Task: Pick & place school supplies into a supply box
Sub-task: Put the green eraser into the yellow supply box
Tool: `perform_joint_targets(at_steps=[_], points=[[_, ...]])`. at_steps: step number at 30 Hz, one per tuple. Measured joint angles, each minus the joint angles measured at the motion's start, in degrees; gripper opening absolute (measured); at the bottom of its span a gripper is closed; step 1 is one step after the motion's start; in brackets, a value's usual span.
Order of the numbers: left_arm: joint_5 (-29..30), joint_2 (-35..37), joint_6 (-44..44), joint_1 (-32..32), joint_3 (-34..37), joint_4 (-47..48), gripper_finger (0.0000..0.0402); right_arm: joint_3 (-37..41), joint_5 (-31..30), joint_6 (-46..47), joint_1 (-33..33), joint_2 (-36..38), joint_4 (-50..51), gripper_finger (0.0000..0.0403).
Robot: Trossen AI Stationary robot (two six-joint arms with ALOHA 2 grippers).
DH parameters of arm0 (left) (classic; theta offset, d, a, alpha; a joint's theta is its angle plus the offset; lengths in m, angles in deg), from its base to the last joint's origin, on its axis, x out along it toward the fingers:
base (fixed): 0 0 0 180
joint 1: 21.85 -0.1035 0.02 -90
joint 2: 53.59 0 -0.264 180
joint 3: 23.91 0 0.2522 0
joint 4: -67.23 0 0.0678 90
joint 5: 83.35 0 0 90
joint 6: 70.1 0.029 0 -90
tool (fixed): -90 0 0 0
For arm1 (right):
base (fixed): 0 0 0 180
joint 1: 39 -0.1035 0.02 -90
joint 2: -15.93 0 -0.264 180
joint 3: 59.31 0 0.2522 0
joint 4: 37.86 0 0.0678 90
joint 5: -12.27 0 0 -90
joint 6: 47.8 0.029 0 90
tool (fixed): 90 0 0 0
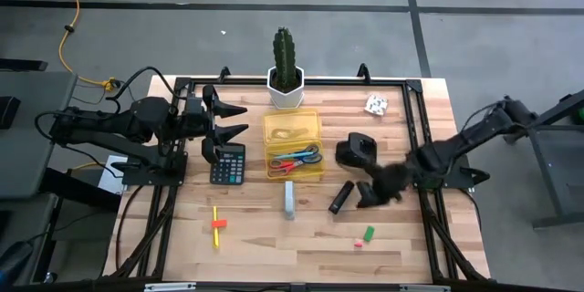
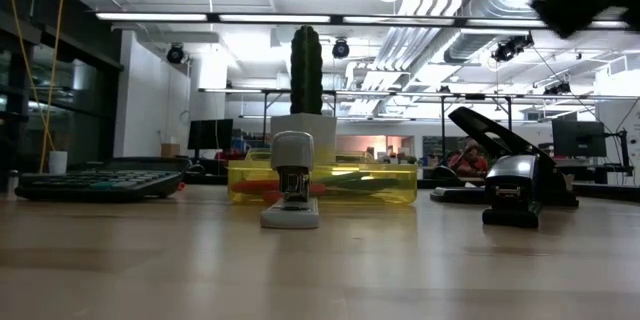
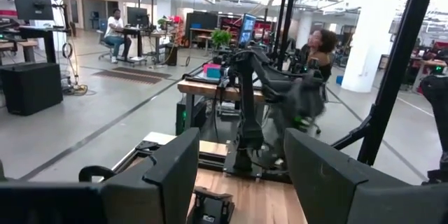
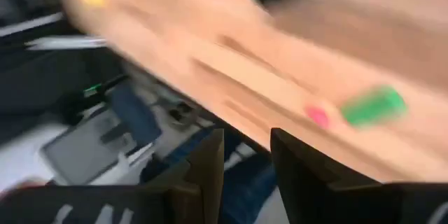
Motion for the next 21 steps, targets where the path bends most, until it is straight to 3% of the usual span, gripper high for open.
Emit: perform_joint_targets(at_steps=[7, 14, 21], points=[[0.1, 0.0, 0.2, 0.0, 0.0, 0.5, 0.02, 0.0, -0.3, 28.5, -11.5, -8.8, 1.4, 0.011], [0.1, 0.0, 0.2, 0.0, 0.0, 2.0, 0.02, 0.0, 5.3, 30.3, -13.2, -19.1, 0.0, 0.011], [0.1, 0.0, 0.2, 0.0, 0.0, 2.2, 0.02, 0.0, 5.4, 30.4, -11.3, -25.6, -3.3, 0.0111]])
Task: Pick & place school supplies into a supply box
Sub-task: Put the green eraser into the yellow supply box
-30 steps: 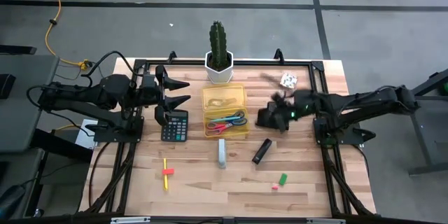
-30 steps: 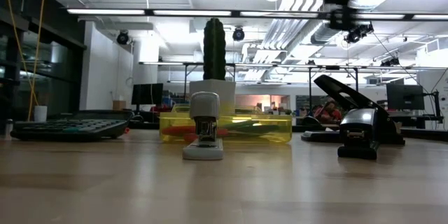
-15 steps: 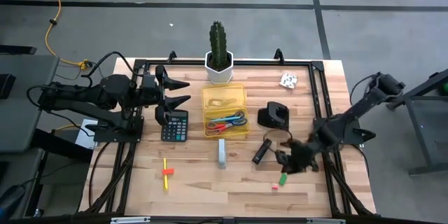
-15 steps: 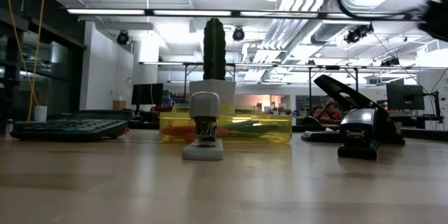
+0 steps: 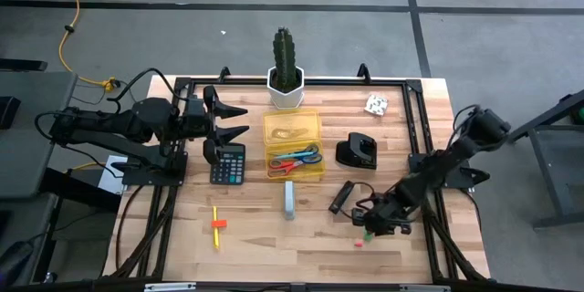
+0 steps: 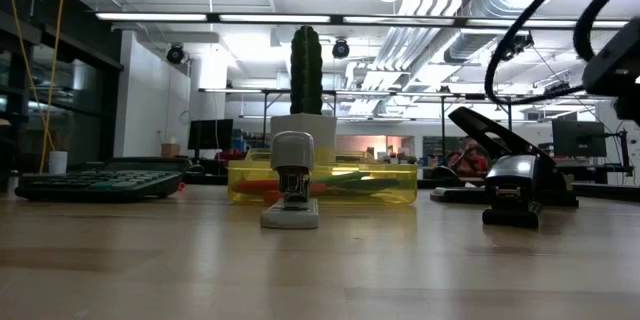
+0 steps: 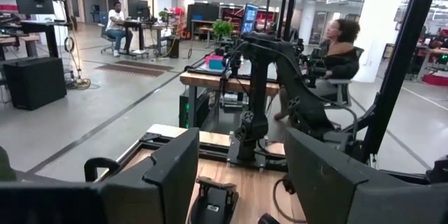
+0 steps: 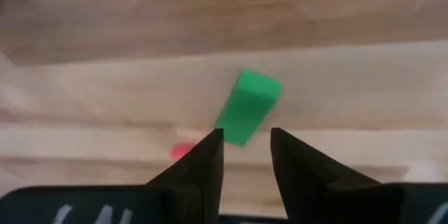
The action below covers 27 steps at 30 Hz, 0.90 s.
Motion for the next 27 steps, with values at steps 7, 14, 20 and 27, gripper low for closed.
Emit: perform_joint_targets(at_steps=[7, 14, 20, 27], points=[[0.0, 0.0, 0.0, 0.0, 0.0, 1.5, 0.02, 0.0, 0.2, 0.0, 1.6, -2.4, -2.9, 0.0111], [0.0, 0.0, 0.0, 0.0, 0.0, 1.8, 0.02, 0.0, 1.7, 0.1, 1.6, -2.3, -0.9, 0.0111], [0.0, 0.0, -0.5, 0.0, 0.0, 1.9, 0.02, 0.0, 1.7, 0.1, 1.6, -2.3, -0.9, 0.0111], [0.0, 0.0, -0.5, 0.0, 0.0, 2.1, 0.02, -1.2, 3.7, 0.1, 1.6, -2.3, 3.9, 0.0111]])
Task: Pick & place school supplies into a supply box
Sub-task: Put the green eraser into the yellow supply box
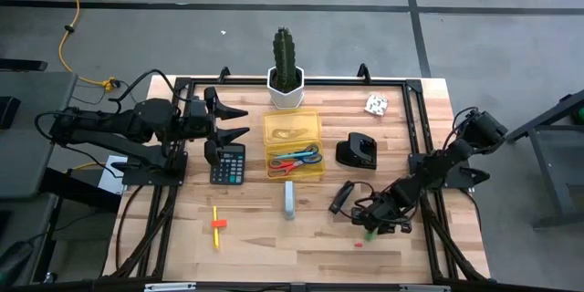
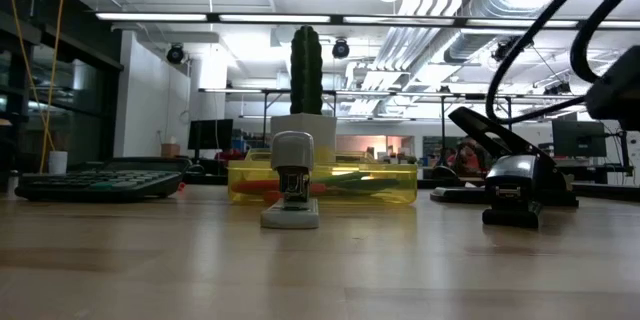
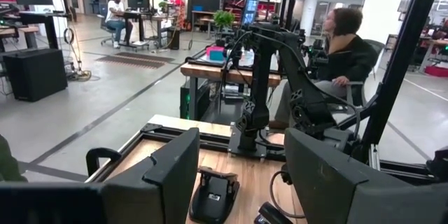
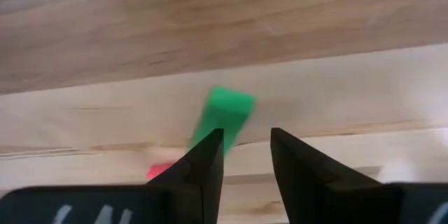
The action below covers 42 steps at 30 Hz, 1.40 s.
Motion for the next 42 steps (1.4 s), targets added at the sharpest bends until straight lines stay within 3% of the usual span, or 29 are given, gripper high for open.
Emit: perform_joint_targets(at_steps=[29, 42], points=[[0.0, 0.0, -2.6, 0.0, 0.0, 0.4, 0.02, 0.0, -1.5, 0.0, 0.5, -2.5, -5.6, 0.0111], [0.0, 0.0, -2.6, 0.0, 0.0, 0.4, 0.02, 0.0, -5.4, -1.5, 3.0, -2.5, -6.1, 0.011]])
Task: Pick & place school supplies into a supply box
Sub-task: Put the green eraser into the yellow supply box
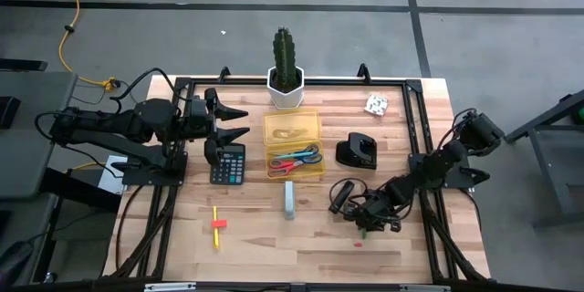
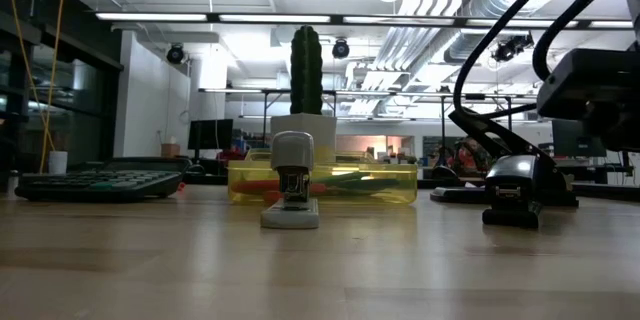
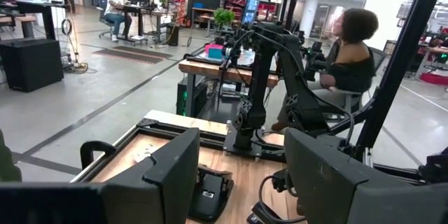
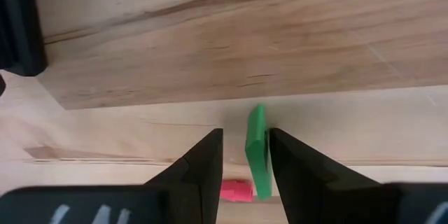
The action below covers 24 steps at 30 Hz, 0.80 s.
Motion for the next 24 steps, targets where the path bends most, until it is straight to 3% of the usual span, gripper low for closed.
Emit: perform_joint_targets(at_steps=[8, 16, 21, 24], points=[[0.0, 0.0, 0.0, 0.0, 0.0, 0.0, 0.02, 0.0, 1.8, -1.4, 0.0, 0.0, 0.4, 0.0102], [1.4, 0.0, 1.5, 0.0, 0.0, 0.0, 0.02, 0.1, 3.5, -6.1, 0.0, 0.5, -0.1, 0.0009], [1.3, 0.0, 1.5, 0.0, 0.0, 0.0, 0.02, 0.1, 5.3, -16.0, 0.0, 7.0, -0.9, 0.0008], [1.3, 0.0, 1.5, 0.0, 0.0, 0.0, 0.02, 0.1, 2.6, -26.6, 0.5, 13.6, -2.7, 0.0005]])
